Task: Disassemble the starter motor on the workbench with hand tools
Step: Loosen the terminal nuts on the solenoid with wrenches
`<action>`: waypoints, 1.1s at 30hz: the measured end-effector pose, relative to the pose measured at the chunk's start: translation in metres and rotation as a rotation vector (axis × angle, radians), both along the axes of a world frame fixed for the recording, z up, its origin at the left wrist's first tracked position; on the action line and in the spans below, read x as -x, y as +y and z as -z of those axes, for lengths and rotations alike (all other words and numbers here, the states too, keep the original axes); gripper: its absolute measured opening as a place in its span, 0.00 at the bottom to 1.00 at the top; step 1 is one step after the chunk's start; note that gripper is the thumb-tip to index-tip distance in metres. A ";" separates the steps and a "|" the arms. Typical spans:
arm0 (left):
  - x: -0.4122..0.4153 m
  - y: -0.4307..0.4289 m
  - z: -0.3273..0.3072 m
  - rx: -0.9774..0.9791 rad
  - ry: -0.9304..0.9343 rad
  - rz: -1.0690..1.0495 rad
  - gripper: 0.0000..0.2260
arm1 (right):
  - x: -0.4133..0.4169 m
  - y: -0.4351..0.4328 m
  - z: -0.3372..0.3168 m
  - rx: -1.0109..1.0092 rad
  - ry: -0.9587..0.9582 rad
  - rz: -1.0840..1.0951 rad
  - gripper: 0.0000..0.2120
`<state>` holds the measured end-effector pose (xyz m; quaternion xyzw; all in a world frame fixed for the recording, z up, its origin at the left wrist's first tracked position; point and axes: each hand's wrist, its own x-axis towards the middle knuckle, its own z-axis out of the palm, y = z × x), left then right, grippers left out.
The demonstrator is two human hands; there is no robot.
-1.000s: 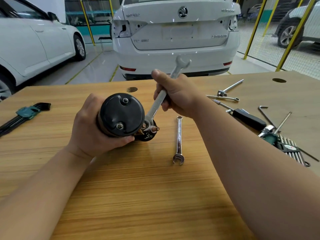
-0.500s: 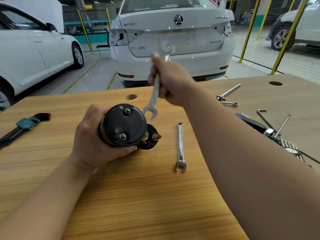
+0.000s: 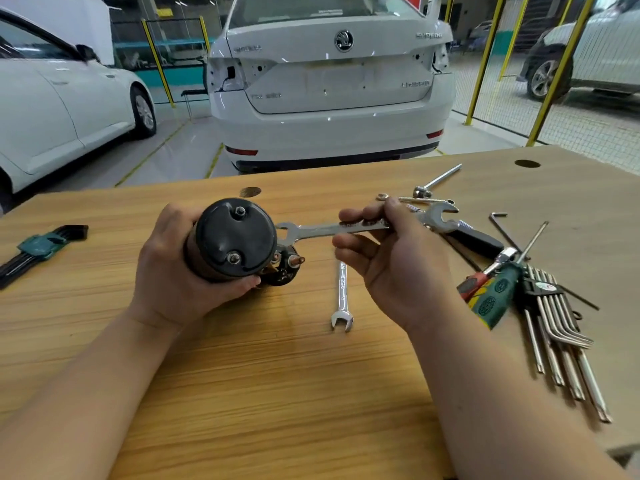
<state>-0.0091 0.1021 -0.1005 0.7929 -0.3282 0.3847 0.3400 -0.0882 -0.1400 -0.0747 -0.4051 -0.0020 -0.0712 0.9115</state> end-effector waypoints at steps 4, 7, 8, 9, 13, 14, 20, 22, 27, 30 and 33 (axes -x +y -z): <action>0.000 0.000 0.000 -0.006 -0.009 0.010 0.27 | 0.011 0.010 0.011 0.058 -0.004 0.064 0.29; 0.000 -0.002 0.001 0.001 -0.012 -0.036 0.32 | 0.016 0.014 0.015 0.061 0.006 0.121 0.29; 0.000 -0.003 0.002 -0.002 -0.018 -0.049 0.33 | 0.017 0.015 0.015 0.067 0.006 0.144 0.30; -0.001 -0.003 0.002 -0.005 -0.025 -0.058 0.33 | 0.018 0.016 0.016 0.079 0.004 0.172 0.30; -0.001 -0.003 0.002 0.011 -0.026 -0.040 0.29 | 0.021 0.025 0.020 0.085 -0.003 0.234 0.28; 0.000 -0.003 0.001 0.018 -0.009 -0.032 0.31 | 0.020 0.027 0.022 0.070 0.001 0.237 0.26; 0.001 -0.005 0.001 0.023 -0.016 -0.049 0.29 | 0.018 0.028 0.026 0.103 0.001 0.313 0.28; 0.000 -0.004 0.002 0.012 -0.034 -0.059 0.33 | 0.017 0.027 0.027 0.090 0.012 0.305 0.28; 0.000 -0.004 0.002 0.011 -0.035 -0.054 0.34 | 0.007 0.021 0.026 0.046 0.071 0.211 0.22; -0.001 -0.003 0.002 0.012 -0.031 -0.034 0.28 | -0.005 0.008 0.019 0.132 0.083 0.121 0.17; -0.001 -0.003 0.000 0.004 -0.032 -0.012 0.27 | -0.022 -0.002 0.007 0.164 0.070 -0.013 0.16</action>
